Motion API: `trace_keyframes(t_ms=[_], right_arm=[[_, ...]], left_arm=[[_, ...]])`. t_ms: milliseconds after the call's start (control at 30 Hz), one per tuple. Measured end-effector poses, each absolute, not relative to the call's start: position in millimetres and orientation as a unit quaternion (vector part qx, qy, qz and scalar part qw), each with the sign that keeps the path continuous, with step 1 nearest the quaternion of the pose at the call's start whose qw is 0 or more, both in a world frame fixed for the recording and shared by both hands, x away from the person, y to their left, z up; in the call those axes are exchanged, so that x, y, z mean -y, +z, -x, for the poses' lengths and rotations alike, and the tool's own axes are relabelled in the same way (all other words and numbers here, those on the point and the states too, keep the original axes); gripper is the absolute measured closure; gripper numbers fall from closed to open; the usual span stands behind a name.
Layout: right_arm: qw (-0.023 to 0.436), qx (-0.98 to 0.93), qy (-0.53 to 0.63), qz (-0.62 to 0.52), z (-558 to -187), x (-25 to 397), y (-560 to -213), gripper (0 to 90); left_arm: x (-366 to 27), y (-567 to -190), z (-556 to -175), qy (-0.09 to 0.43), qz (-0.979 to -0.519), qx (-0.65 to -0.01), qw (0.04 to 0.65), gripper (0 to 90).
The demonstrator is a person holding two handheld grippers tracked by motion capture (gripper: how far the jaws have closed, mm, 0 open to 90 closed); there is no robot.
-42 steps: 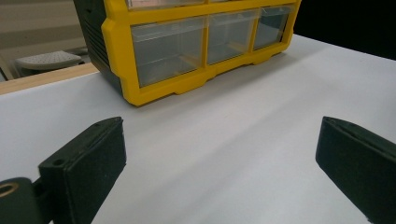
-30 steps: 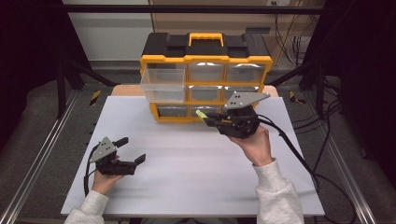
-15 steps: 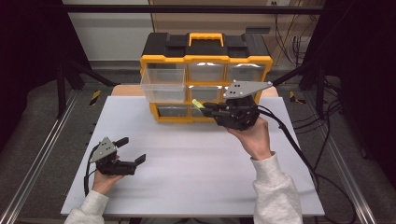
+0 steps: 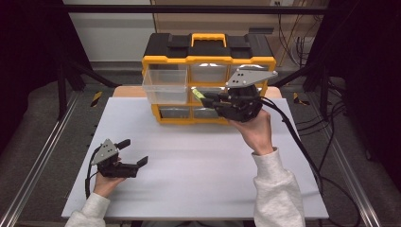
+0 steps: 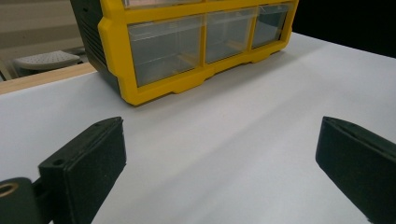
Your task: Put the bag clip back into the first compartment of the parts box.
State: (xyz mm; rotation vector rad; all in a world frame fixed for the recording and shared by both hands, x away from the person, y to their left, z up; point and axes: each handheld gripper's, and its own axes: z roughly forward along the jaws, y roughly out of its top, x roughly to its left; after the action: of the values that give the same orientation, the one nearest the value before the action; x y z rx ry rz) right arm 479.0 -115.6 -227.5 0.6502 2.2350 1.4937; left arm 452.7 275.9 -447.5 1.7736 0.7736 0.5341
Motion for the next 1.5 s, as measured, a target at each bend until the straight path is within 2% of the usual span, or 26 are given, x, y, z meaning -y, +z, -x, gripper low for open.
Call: trace_keyframes(t_ms=[733, 1500], right_arm=[[0.199, -0.794, 0.526, -0.231, -509.6, 91.9, -207.1, 78.0], [0.203, -0.793, 0.522, -0.241, -541.8, 63.5, -200.9, 78.0]], left_arm=[[-276.2, -447.5, -452.8, 0.223, -0.745, -0.325, 0.538, 1.6], [-275.1, -448.2, -452.9, 0.221, -0.747, -0.324, 0.537, 1.6]])
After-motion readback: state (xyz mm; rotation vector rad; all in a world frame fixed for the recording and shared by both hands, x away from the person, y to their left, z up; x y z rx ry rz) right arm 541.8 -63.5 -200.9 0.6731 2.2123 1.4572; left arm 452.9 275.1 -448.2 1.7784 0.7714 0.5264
